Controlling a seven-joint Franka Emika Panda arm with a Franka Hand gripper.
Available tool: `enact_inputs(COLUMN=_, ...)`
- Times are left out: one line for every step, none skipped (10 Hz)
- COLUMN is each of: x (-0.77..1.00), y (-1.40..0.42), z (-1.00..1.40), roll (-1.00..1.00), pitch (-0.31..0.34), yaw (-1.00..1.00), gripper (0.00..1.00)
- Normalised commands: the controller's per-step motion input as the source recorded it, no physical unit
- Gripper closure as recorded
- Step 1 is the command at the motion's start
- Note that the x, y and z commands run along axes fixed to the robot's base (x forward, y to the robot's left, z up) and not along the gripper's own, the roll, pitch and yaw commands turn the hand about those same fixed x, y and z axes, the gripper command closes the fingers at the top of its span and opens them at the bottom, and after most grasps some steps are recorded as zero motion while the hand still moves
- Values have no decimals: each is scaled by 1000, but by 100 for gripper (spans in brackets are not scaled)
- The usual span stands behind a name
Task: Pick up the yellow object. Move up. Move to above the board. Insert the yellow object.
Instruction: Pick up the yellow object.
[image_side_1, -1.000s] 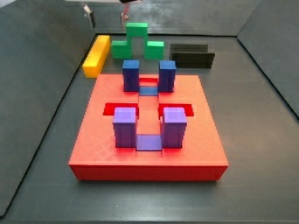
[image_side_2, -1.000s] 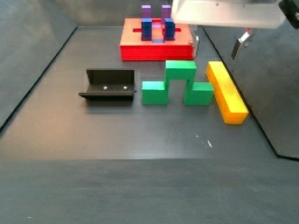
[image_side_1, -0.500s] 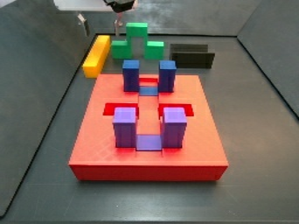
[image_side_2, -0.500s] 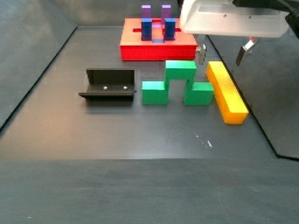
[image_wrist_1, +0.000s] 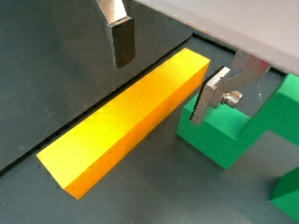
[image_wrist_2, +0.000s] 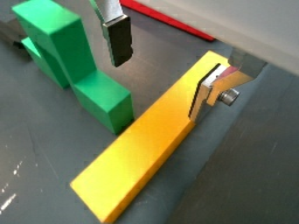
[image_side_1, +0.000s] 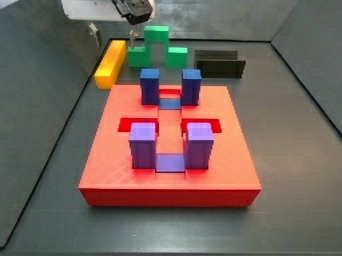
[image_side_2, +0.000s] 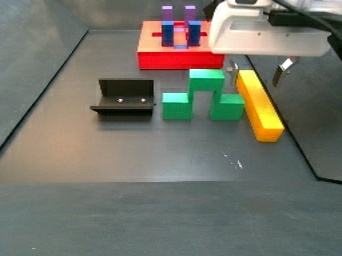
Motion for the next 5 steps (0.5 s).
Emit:
enact_inputs(x=0, y=-63, z=-294, roll=100, pitch=0, yaw=-66, gripper=0)
enact_inputs(x=0, y=-97, z=-300, roll=100, pitch=-3, yaw=-60, gripper=0)
enact_inputs(x=0, y=-29, z=-263, roll=103, pitch=-16, yaw=-51, gripper=0)
enact_inputs(x=0, y=0, z=-220, roll=107, pitch=-34, yaw=-11, gripper=0)
enact_inputs(x=0, y=37, z=-180, roll=101, pitch=-50, yaw=0, gripper=0)
